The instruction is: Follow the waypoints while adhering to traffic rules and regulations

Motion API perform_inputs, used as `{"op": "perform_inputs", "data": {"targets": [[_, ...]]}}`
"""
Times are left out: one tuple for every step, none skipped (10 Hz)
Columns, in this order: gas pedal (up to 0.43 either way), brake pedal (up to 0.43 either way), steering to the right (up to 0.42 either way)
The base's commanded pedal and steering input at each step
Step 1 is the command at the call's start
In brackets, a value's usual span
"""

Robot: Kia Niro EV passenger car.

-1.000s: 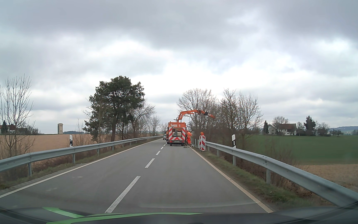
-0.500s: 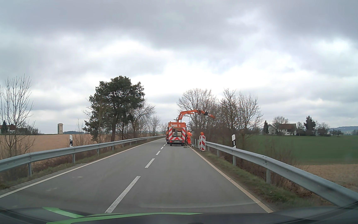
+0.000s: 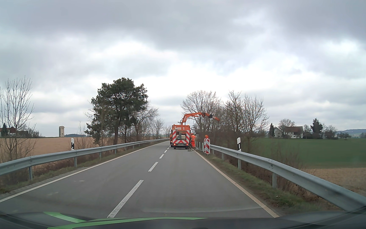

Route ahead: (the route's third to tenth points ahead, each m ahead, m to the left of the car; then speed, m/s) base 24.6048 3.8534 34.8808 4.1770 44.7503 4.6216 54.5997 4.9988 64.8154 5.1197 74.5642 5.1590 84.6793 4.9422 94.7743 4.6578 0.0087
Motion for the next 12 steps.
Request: {"op": "perform_inputs", "data": {"targets": [[0.0, 0.226, -0.013], [0.0, 0.232, -0.013], [0.0, 0.232, -0.013], [0.0, 0.232, -0.013], [0.0, 0.232, -0.013], [0.0, 0.232, -0.013], [0.0, 0.232, -0.013], [0.0, 0.232, -0.013], [0.0, 0.232, -0.013], [0.0, 0.232, -0.013], [0.0, 0.232, -0.013], [0.0, 0.232, -0.013]]}}
